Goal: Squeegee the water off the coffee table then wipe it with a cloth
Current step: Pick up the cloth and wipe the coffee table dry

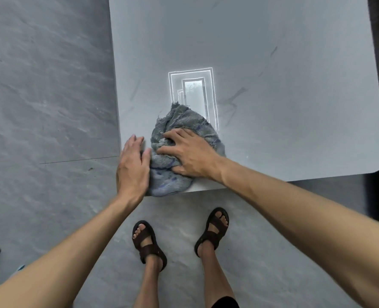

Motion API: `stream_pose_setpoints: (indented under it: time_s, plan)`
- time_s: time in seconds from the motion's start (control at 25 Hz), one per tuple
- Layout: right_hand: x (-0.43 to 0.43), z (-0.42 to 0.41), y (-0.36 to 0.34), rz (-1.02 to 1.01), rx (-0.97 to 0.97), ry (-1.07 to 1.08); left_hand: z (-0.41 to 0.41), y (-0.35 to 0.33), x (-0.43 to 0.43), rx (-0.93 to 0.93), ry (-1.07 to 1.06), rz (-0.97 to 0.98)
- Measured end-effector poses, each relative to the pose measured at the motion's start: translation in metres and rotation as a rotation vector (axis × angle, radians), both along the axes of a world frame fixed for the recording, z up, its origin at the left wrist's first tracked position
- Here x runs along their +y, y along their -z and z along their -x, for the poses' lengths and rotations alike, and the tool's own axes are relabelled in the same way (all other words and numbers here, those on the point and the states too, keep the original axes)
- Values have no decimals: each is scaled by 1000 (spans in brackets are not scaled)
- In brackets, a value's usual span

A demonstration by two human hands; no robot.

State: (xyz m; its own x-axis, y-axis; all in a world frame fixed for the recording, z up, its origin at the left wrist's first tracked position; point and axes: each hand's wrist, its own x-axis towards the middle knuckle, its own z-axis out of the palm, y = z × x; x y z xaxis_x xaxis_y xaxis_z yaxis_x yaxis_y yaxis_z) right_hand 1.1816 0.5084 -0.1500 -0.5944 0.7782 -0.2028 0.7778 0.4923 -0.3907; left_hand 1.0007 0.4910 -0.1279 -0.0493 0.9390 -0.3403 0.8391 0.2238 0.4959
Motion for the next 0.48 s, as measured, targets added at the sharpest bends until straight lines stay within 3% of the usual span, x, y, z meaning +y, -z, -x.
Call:
stream_pose_setpoints:
  time_s: [0.12, 0.24, 0.36, 0.48]
  plan:
    - [3, -64, -2, 39, -49, -49, -21, 3, -5, 63, 143, 78]
    - [-6, -134, -5, 60, -92, 69, -43, 4, -8, 186, 195, 105]
    - [-27, -198, -7, 67, -94, 291, -60, 4, -9, 238, 210, 99]
    - [-59, -251, -4, 25, -20, 677, -78, 3, -10, 234, 259, 100]
